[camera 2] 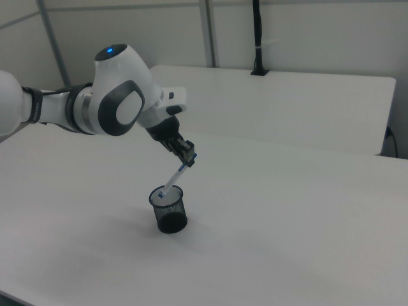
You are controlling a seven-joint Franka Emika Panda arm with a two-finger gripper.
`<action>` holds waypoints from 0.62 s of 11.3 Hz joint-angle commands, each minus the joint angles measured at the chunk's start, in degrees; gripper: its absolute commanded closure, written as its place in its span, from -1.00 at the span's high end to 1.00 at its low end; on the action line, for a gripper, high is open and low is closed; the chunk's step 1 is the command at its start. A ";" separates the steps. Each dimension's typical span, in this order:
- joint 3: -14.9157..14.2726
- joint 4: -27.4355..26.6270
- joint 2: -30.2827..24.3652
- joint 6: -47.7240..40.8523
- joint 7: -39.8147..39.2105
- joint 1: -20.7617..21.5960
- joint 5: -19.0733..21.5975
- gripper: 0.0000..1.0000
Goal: Insert the marker
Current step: 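Carry the marker over the black mesh cup, tip pointing down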
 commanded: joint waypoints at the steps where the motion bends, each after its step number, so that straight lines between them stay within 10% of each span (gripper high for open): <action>1: 0.44 -4.98 -3.30 2.88 -1.48 -0.64 -0.07 -0.78; 7: 0.53 -4.81 -0.41 7.63 -0.51 0.76 0.01 -0.74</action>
